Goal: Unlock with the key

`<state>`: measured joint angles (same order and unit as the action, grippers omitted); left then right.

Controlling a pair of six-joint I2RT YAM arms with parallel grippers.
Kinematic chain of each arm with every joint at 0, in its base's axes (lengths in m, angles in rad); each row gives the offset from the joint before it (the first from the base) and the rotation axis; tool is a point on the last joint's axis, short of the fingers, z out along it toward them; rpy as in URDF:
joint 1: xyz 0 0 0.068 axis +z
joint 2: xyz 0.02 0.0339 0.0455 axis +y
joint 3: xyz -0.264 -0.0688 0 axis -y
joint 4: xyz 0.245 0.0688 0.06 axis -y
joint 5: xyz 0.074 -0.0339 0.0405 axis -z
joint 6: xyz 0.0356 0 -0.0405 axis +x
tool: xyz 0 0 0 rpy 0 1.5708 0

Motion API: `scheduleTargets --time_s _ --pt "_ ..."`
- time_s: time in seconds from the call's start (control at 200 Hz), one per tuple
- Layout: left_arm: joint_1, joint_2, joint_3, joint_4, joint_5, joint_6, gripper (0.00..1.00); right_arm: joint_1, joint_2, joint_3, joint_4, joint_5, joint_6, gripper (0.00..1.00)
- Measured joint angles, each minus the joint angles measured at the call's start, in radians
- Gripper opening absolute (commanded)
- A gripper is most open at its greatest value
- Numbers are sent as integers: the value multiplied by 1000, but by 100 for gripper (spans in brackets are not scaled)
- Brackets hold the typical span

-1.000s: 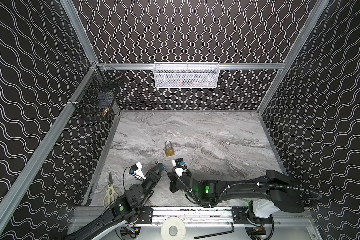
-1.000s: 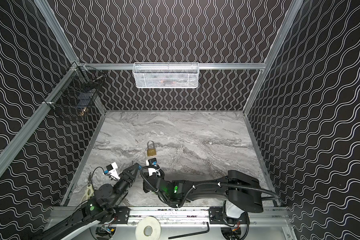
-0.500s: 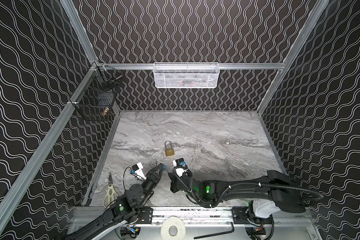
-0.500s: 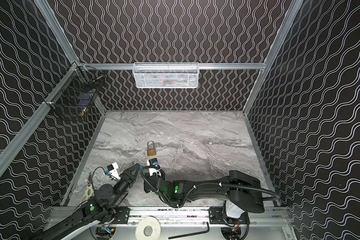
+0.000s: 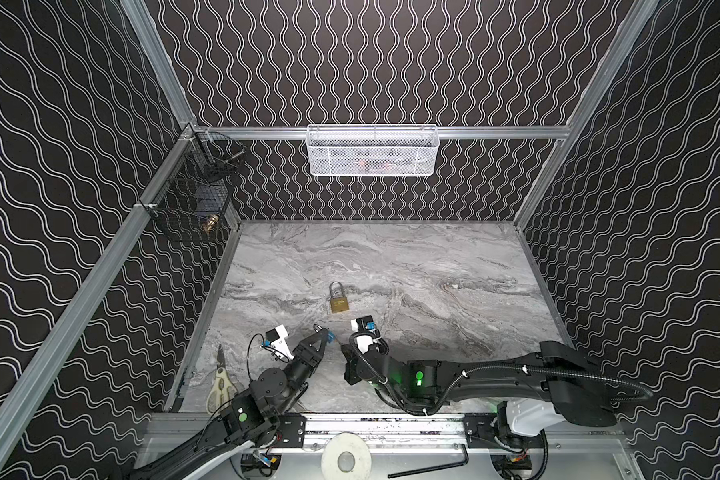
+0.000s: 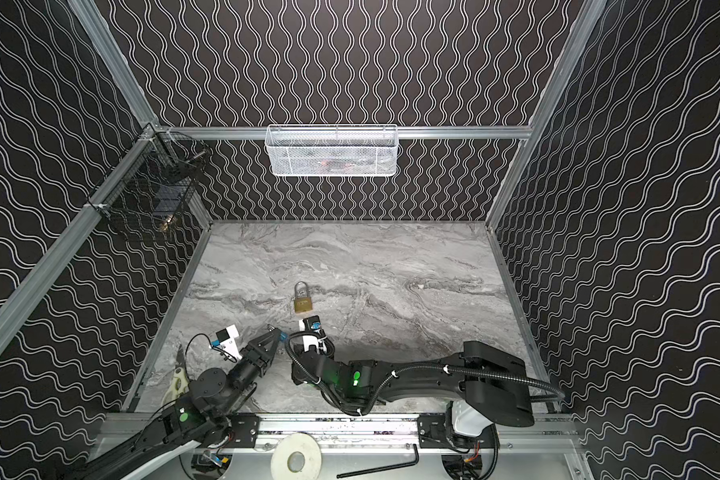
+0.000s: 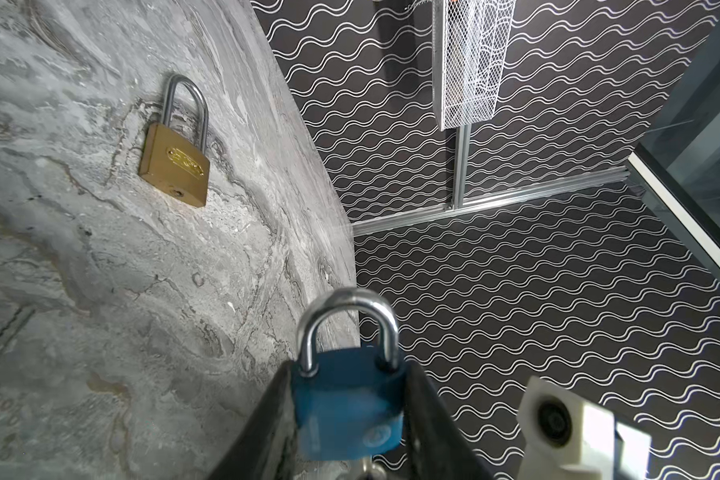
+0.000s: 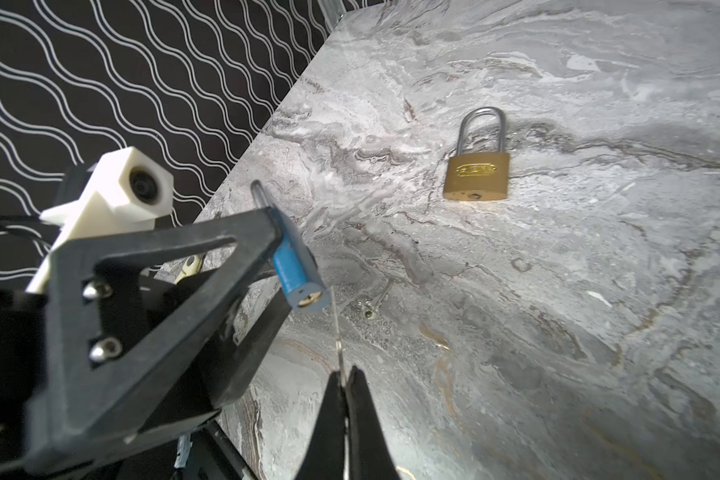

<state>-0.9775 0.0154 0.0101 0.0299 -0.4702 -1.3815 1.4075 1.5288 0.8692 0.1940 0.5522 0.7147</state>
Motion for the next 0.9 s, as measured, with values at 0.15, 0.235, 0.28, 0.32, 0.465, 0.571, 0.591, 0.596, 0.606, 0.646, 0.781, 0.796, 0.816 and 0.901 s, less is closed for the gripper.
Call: scheduleTargets --time_s 0.15,0.235,0.28,0.32,0.465,0.571,0.591,0.596,0.606,0.646,0.781,0.796,0.816,0.901 --pt "0 0 0 0 0 0 0 2 -6 -15 4 8 0 0" --pt "0 0 0 0 0 0 0 4 3 -7 8 6 0 0" --pt "0 0 0 0 0 0 0 5 8 -5 11 -1 -1 0" --pt "0 0 1 -1 0 0 0 5 11 -5 13 -7 -1 0" --pt "0 0 7 -14 0 0 0 8 11 -5 16 -13 -1 0" --pt "0 0 7 -16 0 0 0 13 11 -5 16 -15 -1 0" --pt "0 0 7 -16 0 0 0 14 12 -5 16 -16 -1 0" --pt "0 0 7 -16 0 0 0 14 12 -5 16 -16 -1 0" --pt "0 0 7 -16 0 0 0 15 13 -4 16 -16 -1 0" --pt "0 0 7 -16 0 0 0 18 14 -2 15 -16 -1 0" --pt "0 0 7 -16 0 0 0 26 18 6 15 -15 -2 0" --pt "0 0 7 -16 -1 0 0 26 19 7 15 -15 -2 0" --pt "0 0 7 -16 -1 0 0 26 21 8 15 -15 -2 0" --pt "0 0 7 -16 -1 0 0 27 23 10 15 -14 -16 0"
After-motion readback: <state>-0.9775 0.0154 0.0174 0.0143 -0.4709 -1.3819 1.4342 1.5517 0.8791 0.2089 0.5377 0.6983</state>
